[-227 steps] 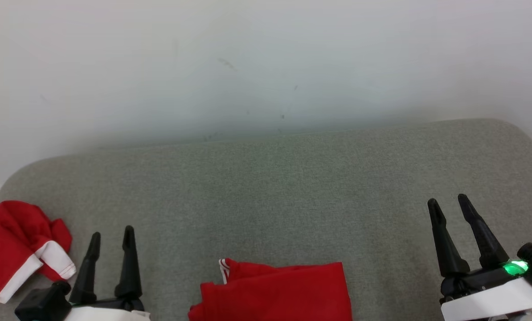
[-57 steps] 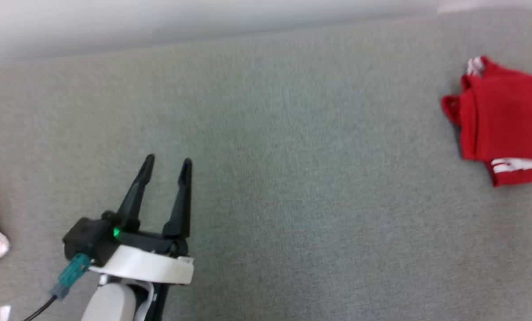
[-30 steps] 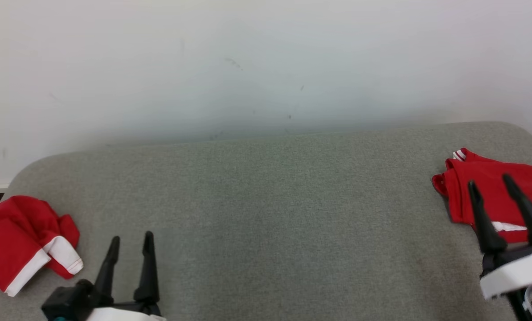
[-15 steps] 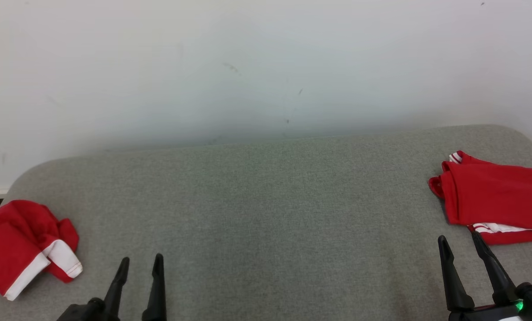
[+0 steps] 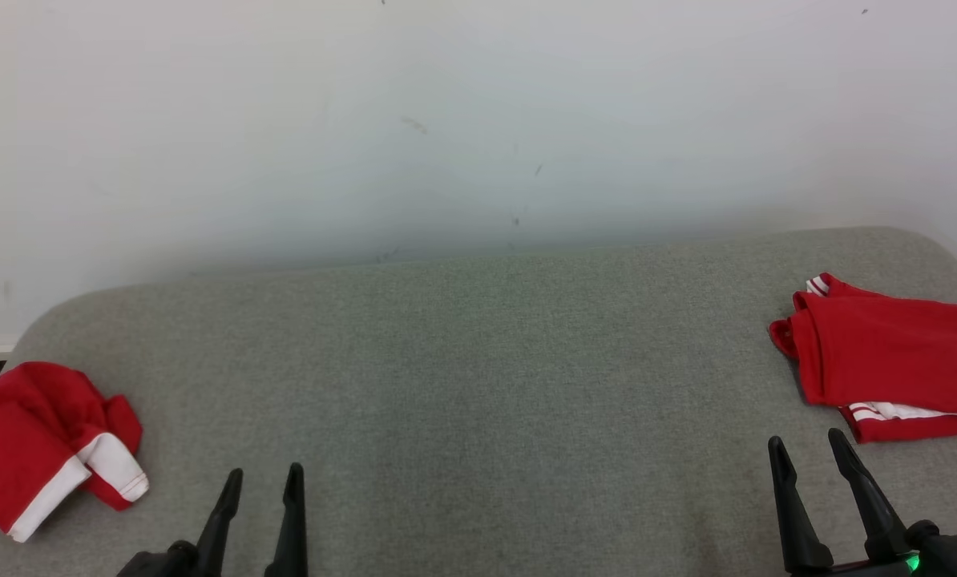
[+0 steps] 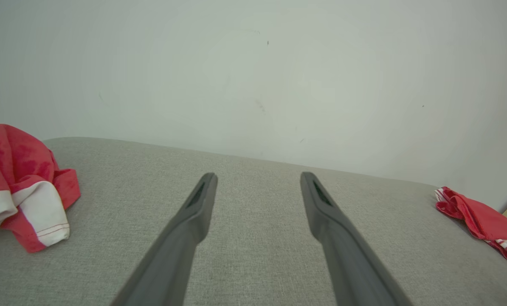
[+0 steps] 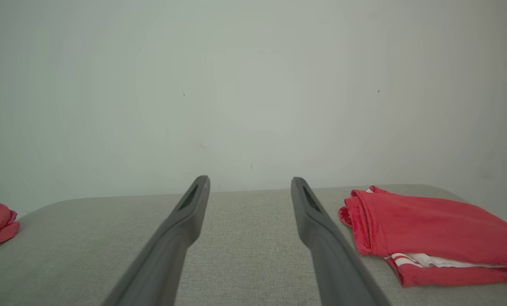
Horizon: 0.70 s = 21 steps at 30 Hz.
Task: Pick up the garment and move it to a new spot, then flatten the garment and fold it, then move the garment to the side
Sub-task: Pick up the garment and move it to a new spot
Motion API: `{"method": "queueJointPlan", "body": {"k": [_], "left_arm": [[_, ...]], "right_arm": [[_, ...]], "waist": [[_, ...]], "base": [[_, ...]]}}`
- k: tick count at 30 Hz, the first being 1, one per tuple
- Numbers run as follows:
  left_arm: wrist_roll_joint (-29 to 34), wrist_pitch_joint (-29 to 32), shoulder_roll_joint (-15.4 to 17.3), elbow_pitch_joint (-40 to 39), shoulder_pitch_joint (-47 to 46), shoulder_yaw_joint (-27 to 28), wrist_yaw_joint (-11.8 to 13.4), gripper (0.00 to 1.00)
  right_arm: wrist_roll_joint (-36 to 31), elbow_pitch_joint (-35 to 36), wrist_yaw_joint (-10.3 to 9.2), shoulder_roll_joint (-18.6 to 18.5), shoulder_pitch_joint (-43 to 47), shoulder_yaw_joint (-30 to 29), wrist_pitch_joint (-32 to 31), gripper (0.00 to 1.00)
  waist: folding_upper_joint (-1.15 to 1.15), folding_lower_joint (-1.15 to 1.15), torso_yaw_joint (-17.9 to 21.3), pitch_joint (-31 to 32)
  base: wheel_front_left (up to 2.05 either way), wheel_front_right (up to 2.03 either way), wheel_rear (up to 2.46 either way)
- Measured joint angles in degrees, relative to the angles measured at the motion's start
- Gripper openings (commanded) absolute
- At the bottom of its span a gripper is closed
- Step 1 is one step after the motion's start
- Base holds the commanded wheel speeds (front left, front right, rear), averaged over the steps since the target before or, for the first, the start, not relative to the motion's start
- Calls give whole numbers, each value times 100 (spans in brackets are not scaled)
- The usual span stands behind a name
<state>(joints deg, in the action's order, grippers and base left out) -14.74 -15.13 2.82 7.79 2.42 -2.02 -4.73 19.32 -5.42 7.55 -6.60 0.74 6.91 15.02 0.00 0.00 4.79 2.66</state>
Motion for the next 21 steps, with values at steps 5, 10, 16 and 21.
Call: {"method": "queueJointPlan", "body": {"k": [5,10,16,21], "left_arm": [[-10,0,0,-1,-4,-24,0,100],[-15,0,0,18,-10,-49,-3,100],[-9,0,-1,23,-42,-38,-27,100],[60,0,-1,5,-116,7,-38,100]], "right_arm": [[0,-55,0,13,-9,73,0,100],[2,-99,0,9,-15,99,0,100],[21,-151,0,14,-27,131,1,100],[43,-185,0,34,-29,159,1,100]], "waist": [[0,0,0,-14],[0,0,-25,-15],[0,0,-134,-13],[0,0,-395,-21]], "base": [[0,0,0],[0,0,0],[0,0,0],[0,0,0]]}}
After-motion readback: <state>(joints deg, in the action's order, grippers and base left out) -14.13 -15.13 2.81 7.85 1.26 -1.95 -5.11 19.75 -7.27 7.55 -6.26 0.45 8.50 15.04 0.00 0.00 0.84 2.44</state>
